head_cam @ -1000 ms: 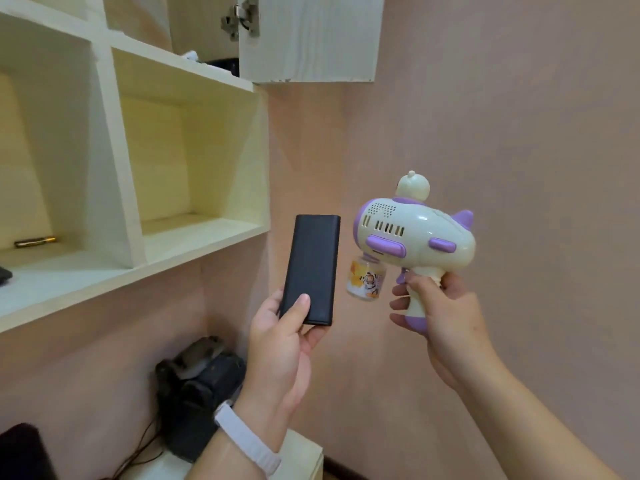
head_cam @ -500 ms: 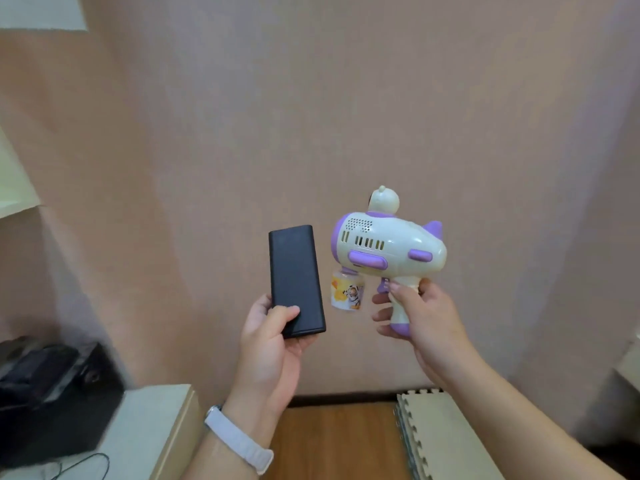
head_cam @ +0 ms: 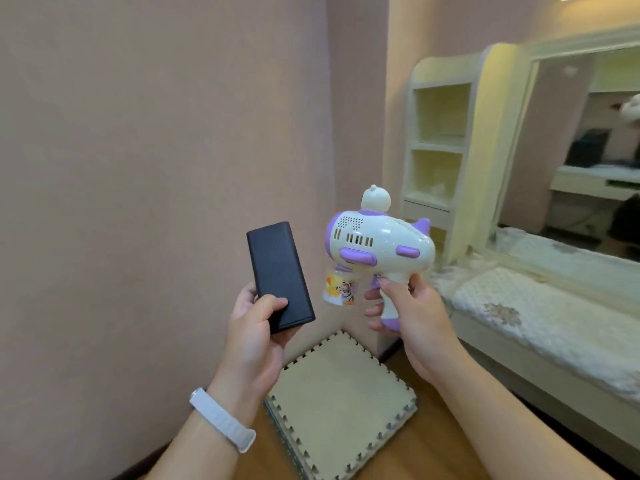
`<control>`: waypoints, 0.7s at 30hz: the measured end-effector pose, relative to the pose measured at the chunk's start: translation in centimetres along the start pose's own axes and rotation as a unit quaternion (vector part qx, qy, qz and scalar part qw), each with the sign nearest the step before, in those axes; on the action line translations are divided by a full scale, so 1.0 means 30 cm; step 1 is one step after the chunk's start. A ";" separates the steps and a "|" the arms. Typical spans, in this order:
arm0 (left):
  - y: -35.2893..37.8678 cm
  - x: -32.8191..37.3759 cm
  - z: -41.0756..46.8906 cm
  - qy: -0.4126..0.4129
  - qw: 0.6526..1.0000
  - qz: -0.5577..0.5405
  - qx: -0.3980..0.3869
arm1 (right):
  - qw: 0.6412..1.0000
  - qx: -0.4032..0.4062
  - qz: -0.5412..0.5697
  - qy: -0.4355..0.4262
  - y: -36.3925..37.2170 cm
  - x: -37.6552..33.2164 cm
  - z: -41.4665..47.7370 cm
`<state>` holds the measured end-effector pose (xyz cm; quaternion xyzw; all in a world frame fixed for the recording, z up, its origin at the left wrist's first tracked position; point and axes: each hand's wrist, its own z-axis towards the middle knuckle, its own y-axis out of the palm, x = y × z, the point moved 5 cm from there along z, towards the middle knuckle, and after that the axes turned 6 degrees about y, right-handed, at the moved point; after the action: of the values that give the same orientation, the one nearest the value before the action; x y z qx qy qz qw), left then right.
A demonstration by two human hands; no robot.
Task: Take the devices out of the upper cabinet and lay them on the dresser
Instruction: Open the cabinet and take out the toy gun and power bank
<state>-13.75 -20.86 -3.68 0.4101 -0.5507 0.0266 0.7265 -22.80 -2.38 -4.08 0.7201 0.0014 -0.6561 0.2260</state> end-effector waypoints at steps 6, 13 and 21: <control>0.208 -0.170 0.110 -0.052 0.996 0.001 -0.075 | 0.993 0.115 -0.020 -0.033 -0.224 -0.054 0.059; 0.318 -0.397 0.383 -0.131 0.983 0.010 -0.127 | 0.977 0.204 -0.051 -0.021 -0.343 -0.021 0.263; 0.386 -0.576 0.744 -0.208 0.964 -0.020 -0.164 | 0.950 0.305 -0.071 0.009 -0.395 0.024 0.561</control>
<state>-43.57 -19.99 -10.04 0.2930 -0.6783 -0.1645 0.6535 -42.15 2.54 -9.21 0.7585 -0.1461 -0.6330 -0.0516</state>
